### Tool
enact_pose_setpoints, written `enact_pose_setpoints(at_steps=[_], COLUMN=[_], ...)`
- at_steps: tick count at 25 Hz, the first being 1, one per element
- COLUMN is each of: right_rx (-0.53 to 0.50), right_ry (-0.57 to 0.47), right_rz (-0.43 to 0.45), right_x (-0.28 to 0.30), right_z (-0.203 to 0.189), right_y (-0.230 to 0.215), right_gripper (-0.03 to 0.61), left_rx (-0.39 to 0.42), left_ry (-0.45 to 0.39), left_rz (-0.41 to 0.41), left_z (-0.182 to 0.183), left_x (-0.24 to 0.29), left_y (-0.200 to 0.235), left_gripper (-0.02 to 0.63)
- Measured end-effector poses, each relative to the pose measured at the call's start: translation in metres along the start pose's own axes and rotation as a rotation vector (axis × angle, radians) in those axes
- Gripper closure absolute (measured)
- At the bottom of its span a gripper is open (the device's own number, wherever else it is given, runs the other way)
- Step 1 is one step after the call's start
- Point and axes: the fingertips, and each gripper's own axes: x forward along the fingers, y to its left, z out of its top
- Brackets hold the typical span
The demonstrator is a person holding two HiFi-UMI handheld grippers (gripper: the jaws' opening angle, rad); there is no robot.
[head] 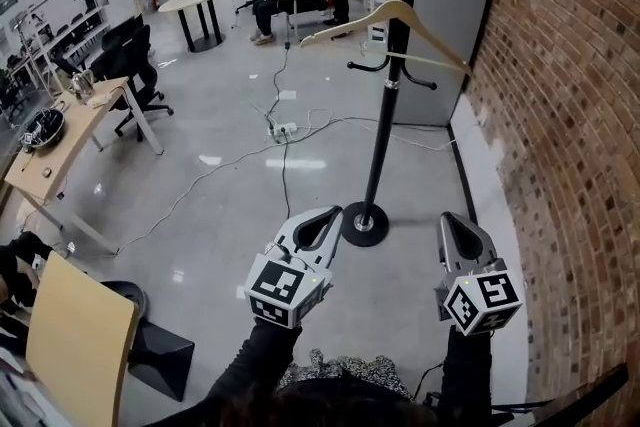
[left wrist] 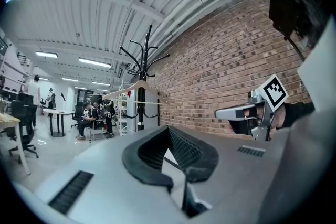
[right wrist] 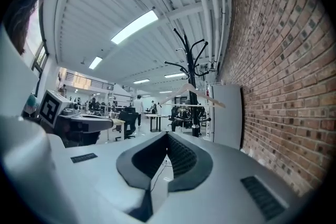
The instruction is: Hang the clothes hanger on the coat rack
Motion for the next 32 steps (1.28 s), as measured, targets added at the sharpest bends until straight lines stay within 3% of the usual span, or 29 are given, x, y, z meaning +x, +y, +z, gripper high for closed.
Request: enact_pose_setpoints(at_steps=[9, 19, 32], right_rx=[-0.056, -0.057, -0.094], right_ry=[0.014, 0.042, 0.031], right_rz=[0.033, 0.047, 0.051], right_x=[-0.026, -0.064, -0.08], right_z=[0.009, -0.006, 0.0], right_y=[0.001, 0.003, 0.003], right_gripper=[0.569, 0.569, 0.571], left_rx=[0.003, 0.009, 0.022], left_ry=[-0.033, -0.029, -0.037], left_rz=[0.042, 0.067, 0.097], left_z=[0.019, 0.019, 0.027], left_x=[-0.014, -0.033, -0.044], left_y=[-0.028, -0.072, -0.086], left_gripper=[0.606, 0.606, 0.606])
